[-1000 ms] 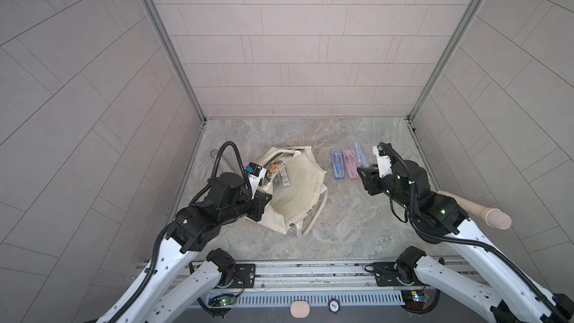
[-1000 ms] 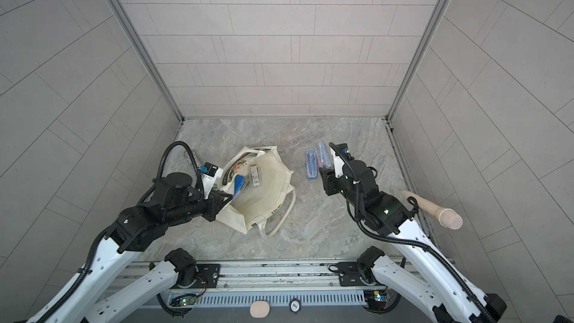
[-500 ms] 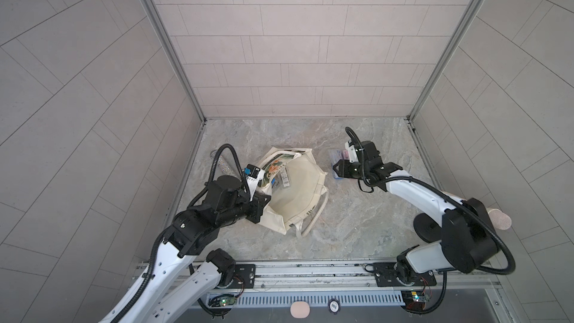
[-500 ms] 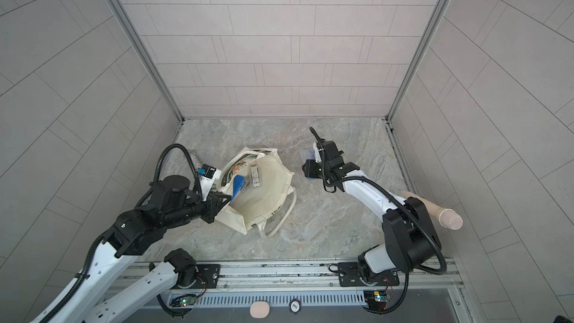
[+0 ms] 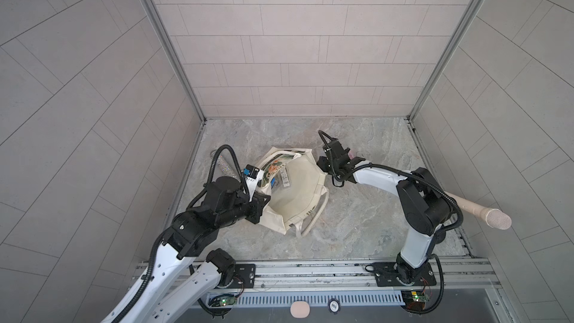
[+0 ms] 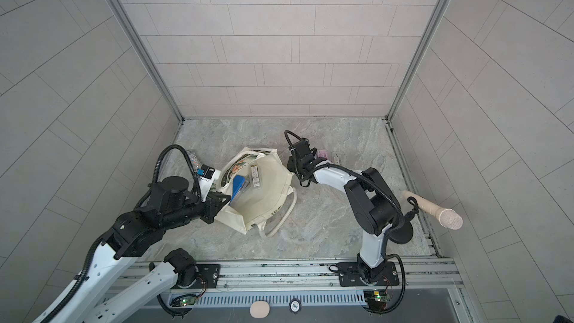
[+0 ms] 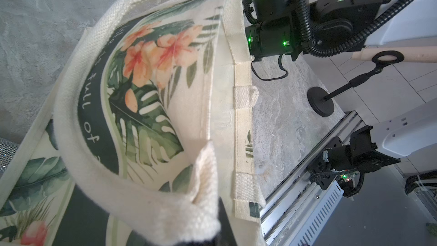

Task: Take out the compass set from the canvas bag
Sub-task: Place the compass set at the center of the board.

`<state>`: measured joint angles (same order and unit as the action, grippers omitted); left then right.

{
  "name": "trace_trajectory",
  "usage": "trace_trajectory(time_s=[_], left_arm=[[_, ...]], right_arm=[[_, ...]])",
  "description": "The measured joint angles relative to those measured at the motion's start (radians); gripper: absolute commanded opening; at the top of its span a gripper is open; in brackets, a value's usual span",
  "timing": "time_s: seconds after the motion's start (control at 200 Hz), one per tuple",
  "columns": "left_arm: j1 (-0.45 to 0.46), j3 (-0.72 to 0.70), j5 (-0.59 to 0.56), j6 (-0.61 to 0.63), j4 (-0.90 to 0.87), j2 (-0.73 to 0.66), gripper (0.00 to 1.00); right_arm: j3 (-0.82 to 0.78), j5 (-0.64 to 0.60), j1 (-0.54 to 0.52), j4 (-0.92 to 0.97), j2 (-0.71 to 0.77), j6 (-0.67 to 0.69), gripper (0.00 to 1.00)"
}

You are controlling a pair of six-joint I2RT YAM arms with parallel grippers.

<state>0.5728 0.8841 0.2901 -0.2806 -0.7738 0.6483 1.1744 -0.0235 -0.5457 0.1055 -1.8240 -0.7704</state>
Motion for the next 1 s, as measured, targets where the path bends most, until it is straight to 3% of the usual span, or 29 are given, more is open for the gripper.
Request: trace_trajectory(time_s=[0.345, 0.535, 0.766, 0.881, 1.001], left_arm=[[0.0, -0.002, 0.0, 0.0, 0.0, -0.006, 0.0], [0.0, -0.002, 0.0, 0.0, 0.0, -0.006, 0.0], [0.0, -0.002, 0.0, 0.0, 0.0, -0.006, 0.0], [0.0, -0.002, -0.002, 0.0, 0.0, -0.009, 0.0], [0.0, -0.002, -0.003, 0.0, 0.0, -0.01, 0.0]], right_arm=[[0.045, -0.053, -0.003, 0.034, -0.08, -0.031, 0.49], [0.045, -0.055, -0.002, 0.05, -0.084, -0.019, 0.62], [0.043, -0.055, 0.011, 0.052, -0.076, 0.013, 0.6], [0.016, -0.055, 0.017, 0.058, -0.017, 0.048, 0.59], [-0.044, -0.06, 0.018, 0.071, 0.141, 0.117, 0.56]])
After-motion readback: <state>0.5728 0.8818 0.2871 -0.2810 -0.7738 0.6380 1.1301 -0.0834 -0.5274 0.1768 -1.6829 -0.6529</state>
